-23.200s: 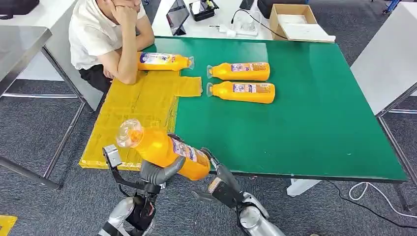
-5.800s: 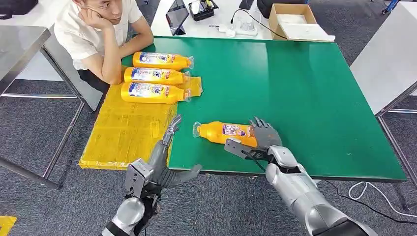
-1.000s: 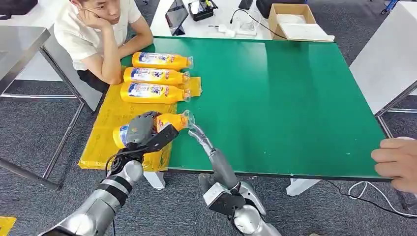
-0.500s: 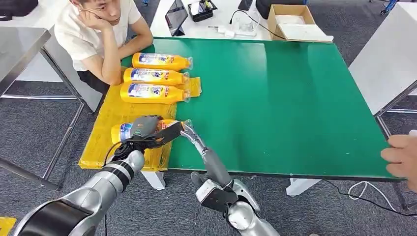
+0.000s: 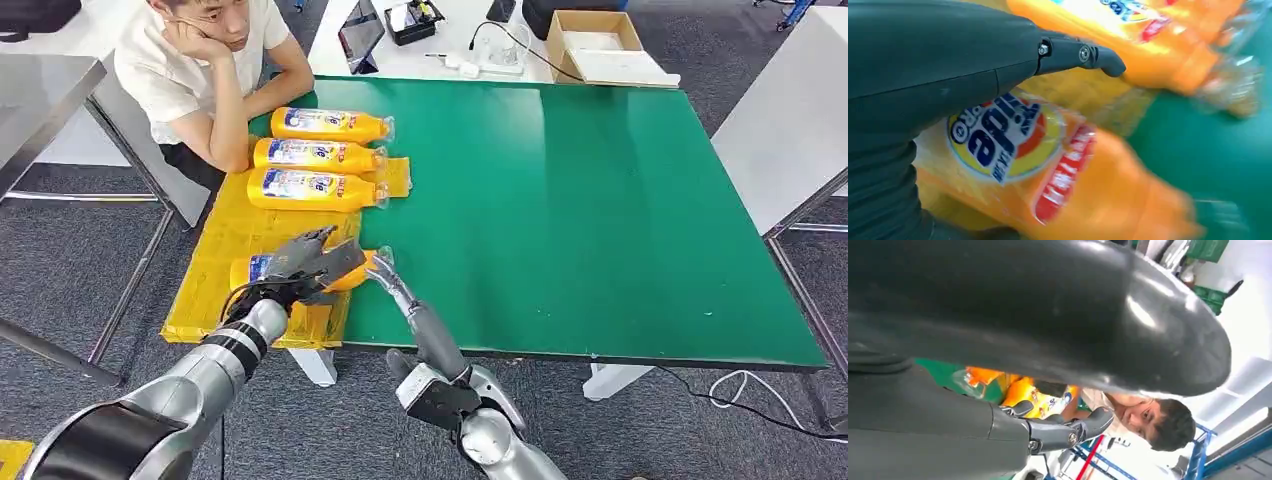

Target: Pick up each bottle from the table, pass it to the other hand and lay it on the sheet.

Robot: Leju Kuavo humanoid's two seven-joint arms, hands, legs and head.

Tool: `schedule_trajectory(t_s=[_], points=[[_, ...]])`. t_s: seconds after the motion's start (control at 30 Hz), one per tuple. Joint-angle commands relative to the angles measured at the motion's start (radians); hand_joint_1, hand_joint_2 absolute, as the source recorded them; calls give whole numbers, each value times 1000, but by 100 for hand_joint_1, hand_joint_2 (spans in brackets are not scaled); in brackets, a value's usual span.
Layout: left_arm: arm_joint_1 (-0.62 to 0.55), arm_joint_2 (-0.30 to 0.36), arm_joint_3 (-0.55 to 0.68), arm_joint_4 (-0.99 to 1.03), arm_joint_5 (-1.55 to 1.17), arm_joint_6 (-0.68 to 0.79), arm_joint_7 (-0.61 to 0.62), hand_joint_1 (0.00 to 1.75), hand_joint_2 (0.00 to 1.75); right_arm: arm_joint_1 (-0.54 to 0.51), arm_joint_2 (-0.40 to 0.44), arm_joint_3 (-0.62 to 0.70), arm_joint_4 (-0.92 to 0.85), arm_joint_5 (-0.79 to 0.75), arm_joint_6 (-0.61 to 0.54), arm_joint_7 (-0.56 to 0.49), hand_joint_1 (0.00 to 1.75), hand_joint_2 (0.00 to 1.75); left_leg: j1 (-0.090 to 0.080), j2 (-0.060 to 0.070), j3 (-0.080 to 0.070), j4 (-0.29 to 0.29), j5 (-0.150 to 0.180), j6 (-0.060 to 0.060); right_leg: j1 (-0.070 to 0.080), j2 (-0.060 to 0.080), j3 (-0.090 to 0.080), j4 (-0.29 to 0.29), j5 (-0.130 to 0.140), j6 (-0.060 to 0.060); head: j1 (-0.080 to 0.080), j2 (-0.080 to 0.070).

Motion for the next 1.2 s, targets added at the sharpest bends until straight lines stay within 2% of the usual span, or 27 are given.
schedule_trajectory(t_s=[0.03, 0.1, 0.17, 0.23, 0.3, 0.37, 0.47, 0.6, 0.63, 0.77, 0.83, 1.03, 1.13, 1.17, 1.2], points=[[75, -53, 274, -66, 316, -192, -249, 0, 175, -39, -18, 37, 106, -19, -34, -27, 0, 0, 1, 3, 6, -2, -2, -1, 1, 3, 6, -2, -1, -2, 0, 0], [123, -65, 298, -144, 478, -269, -263, 0, 175, -31, -25, 42, 103, -22, -44, -38, 0, 0, 0, 2, 6, -2, -2, -1, 1, 2, 6, -2, -1, -2, 0, 0], [185, -51, 241, -229, 624, -315, -251, 0, 175, -21, -33, 43, 93, -24, -51, -44, 0, 0, 0, 4, 6, -2, -2, -1, 1, 3, 5, -2, -1, -2, 0, 0], [223, -31, 188, -278, 711, -318, -249, 0, 175, -15, -37, 40, 87, -24, -55, -43, 0, 0, 0, 3, 8, -3, -3, -2, 1, 3, 8, -3, -2, -3, 0, 0], [270, -22, 162, -348, 830, -320, -263, 0, 175, -3, -46, 32, 75, -20, -63, -42, 0, 0, 0, 3, 3, -1, -2, -1, 0, 2, 2, -2, -1, -1, 0, 0], [327, -41, 213, -442, 996, -374, -269, 0, 175, 13, -54, 27, 58, -18, -75, -42, 0, 0, 0, 3, 4, -1, -2, -1, 1, 2, 2, -2, -1, -1, 0, 0], [405, -39, 177, -614, 1155, -352, -227, 0, 175, 38, -65, 24, 9, -20, -82, -82, 0, 0, 1, 4, 6, -1, -4, -1, 1, 3, 4, -2, -3, -2, 0, 0], [411, -38, 168, -629, 1163, -345, -221, 0, 175, 42, -67, 24, 3, -20, -82, -82, 0, 0, 0, 2, 1, 0, -2, -1, 1, 1, -1, -1, -2, -2, 0, 0], [411, -24, 137, -633, 1161, -324, -243, 0, 175, 52, -65, 17, -25, -52, -68, -82, 0, 175, 1, 2, 1, 0, -3, -2, 1, 0, 0, 0, -3, -2, 0, 0], [492, 3, 46, -729, 1104, -276, -284, 0, 175, 103, -72, -9, -128, -97, -138, -82, 0, 175, 1, 2, 4, 0, -5, -2, 2, 1, 3, -1, -4, -4, 0, 0], [521, 6, 30, -767, 1091, -257, -287, 0, 175, 121, -65, -32, -147, -100, -149, -82, 0, 175, 0, 2, 0, 0, -3, -2, 1, 1, -1, -1, -3, -2, 0, 0], [516, 9, 30, -768, 1091, -254, -286, 0, 175, 118, -62, -31, -142, -97, -146, -82, 0, 175, 1, 1, 0, 0, -3, -2, 1, 0, -1, -1, -2, -2, 0, 0], [574, 11, -16, -850, 1005, -191, -296, 0, 175, 163, -56, -47, -233, -131, -314, -82, 0, 175, 1, 1, 2, 0, -3, -2, 1, 0, 1, -1, -3, -3, 0, 0], [591, 13, -28, -873, 983, -176, -296, 0, 175, 172, -57, -50, -250, -139, -337, -82, 0, 0, 0, 2, -1, 0, -3, -2, 1, 1, -2, 0, -2, -2, 0, 0], [614, 17, -46, -907, 946, -146, -296, 0, 175, 185, -59, -54, -273, -146, -366, -82, 0, 0, 1, 2, 1, 0, -4, -2, 1, 1, 0, 0, -4, -3, 0, 0]])
